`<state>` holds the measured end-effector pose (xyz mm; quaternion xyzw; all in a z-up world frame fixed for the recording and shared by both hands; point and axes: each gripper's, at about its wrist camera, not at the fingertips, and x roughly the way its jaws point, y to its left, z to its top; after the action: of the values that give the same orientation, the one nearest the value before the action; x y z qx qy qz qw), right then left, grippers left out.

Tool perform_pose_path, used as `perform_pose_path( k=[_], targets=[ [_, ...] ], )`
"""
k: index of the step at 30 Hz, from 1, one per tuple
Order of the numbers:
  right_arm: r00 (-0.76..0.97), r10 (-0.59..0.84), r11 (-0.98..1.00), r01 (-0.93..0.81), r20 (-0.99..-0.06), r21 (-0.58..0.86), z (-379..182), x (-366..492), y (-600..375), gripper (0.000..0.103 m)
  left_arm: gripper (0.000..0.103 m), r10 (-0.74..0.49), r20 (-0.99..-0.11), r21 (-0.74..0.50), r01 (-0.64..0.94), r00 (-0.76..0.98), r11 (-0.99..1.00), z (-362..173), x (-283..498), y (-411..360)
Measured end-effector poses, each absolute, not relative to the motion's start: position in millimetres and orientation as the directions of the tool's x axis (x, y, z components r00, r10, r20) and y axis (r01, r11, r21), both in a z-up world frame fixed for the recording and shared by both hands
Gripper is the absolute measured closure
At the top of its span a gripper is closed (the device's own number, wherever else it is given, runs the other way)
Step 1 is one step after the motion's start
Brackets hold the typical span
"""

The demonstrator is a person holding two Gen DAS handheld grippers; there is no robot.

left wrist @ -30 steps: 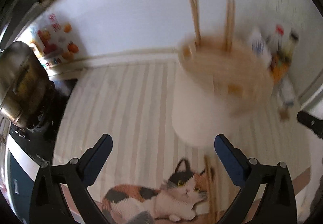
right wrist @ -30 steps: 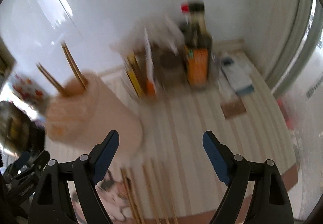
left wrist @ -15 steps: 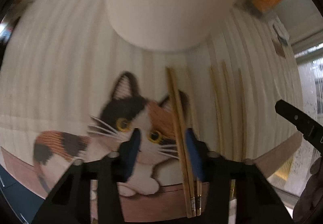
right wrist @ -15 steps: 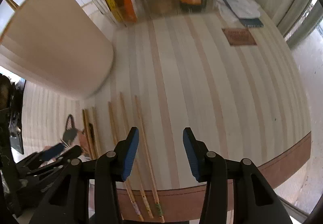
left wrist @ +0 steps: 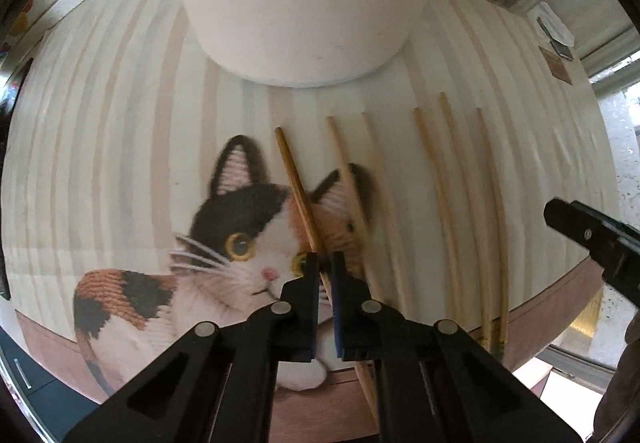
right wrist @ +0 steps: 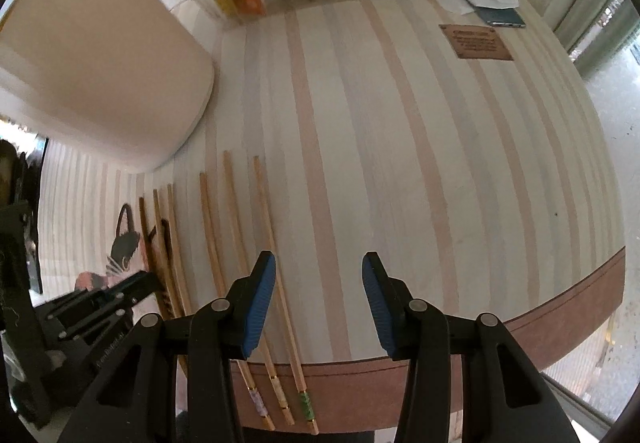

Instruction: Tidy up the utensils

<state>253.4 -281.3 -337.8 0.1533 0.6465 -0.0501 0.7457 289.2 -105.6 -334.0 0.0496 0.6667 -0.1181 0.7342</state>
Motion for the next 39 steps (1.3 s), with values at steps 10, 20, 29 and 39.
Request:
perform_pose_path(
  k=[10, 20, 29, 39],
  targets=[
    [0.067, 0.156, 0.965, 0.203, -0.985, 0.167, -370.6, 256.4, -256.0, 0.079, 0.1, -0.076, -0.993, -0.058, 0.193, 0.09, 0.98, -334.1, 295.3, -64.1],
    [0.046, 0.058, 0.988, 0.14, -0.997, 0.064, -368.5, 245.0, -251.2, 0.096, 0.1, -0.078, -0.994, -0.059, 0.237, 0.071, 0.97, -337.8, 302.9, -81.5],
    [0.039, 0.107, 0.973, 0.201, -0.993, 0.113, -366.5, 231.4, -280.6, 0.096, 0.091, -0.232, -0.97, -0.238, 0.09, -0.072, 0.967, -351.2, 296.9, -68.2],
    [0.049, 0.087, 0.974, 0.206, -0.995, 0.095, -370.0, 231.1, -267.4, 0.096, 0.097, -0.099, -0.995, -0.097, 0.199, -0.004, 0.975, -352.6, 296.6, -85.5]
  ],
)
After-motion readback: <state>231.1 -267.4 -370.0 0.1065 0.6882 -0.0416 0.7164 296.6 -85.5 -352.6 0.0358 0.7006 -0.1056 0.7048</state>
